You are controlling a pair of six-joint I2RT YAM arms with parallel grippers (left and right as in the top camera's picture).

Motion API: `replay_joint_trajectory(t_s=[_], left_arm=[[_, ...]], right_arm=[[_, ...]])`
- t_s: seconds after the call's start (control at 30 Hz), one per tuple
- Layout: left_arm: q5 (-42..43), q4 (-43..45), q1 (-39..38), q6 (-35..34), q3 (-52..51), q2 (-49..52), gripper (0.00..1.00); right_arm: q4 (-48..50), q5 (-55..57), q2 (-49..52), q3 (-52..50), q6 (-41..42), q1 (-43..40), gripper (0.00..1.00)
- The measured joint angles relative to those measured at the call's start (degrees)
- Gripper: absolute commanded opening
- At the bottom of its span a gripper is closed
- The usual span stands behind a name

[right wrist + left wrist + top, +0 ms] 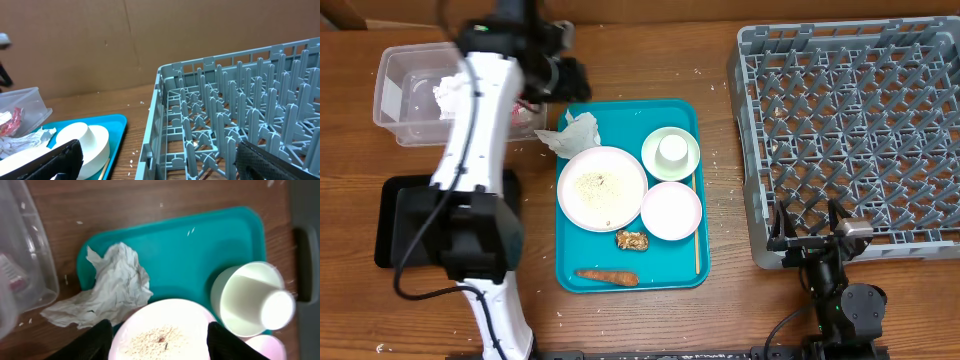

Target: Sort waste into correct bins and load items into the dishwasher

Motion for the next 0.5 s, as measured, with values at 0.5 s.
replay_joint_trajectory(t_s=[0.5], left_arm=[[-14.21,11.08,-4.98,-3.93,-11.8,0.61,0.58]], right_arm=[[-0.02,0.02,0.0,0.0,0.0,0.0,1.0]])
